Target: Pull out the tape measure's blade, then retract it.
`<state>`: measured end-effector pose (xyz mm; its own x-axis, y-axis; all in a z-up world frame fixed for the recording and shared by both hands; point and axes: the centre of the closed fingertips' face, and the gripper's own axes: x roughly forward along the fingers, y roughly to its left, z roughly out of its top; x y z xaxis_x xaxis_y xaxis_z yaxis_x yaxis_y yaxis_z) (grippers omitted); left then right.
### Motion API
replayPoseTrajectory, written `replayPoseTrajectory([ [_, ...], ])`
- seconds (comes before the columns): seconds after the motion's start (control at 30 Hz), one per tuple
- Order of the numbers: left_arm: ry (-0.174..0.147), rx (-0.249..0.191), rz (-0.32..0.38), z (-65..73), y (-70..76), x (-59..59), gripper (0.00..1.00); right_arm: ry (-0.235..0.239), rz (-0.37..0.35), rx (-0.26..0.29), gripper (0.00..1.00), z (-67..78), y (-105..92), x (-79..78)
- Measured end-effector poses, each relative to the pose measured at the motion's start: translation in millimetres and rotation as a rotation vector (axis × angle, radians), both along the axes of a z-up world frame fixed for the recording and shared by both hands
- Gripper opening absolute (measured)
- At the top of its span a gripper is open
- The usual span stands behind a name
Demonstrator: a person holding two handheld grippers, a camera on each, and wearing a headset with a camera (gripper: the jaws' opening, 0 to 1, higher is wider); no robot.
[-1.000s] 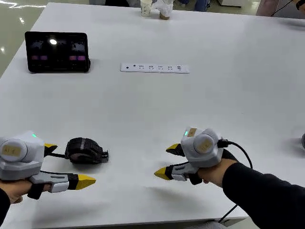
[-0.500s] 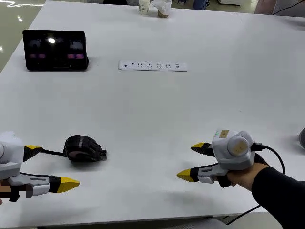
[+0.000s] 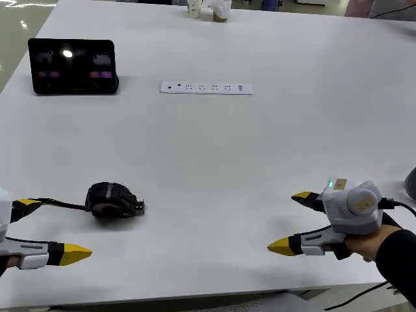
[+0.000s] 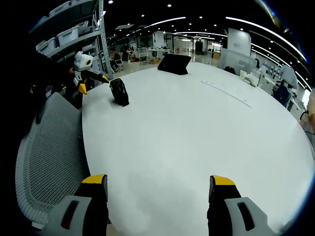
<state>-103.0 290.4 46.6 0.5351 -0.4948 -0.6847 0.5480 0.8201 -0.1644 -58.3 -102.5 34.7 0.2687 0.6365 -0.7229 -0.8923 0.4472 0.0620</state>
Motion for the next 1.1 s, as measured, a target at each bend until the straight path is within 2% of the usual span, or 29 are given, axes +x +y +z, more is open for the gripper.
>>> replayPoseTrajectory([
  [0.07,-0.003,0.003,0.0,1.4,1.6,0.2,0.99,0.008,-0.012,-0.018,0.9,-3.2,-7.3,-1.5],
  [0.3,0.001,0.008,-0.016,0.4,-3.2,-2.1,0.99,0.015,-0.025,-0.014,0.99,-1.3,-17.9,-1.7],
  [0.47,0.003,0.005,-0.016,1.6,-4.2,-1.6,0.99,0.009,-0.009,-0.007,0.99,6.4,-20.4,-0.8],
  [0.67,0.017,-0.002,-0.016,2.6,-4.8,-3.5,0.98,0.0,-0.004,-0.019,0.99,7.0,-26.0,2.1],
  [0.7,0.003,-0.003,-0.016,4.0,-5.3,-1.8,0.99,0.0,-0.004,-0.02,0.99,7.0,-26.2,2.2],
  [1.1,-0.001,0.01,-0.011,5.0,-0.6,-1.6,0.99,0.004,0.004,-0.035,0.99,2.2,-28.8,0.2],
])
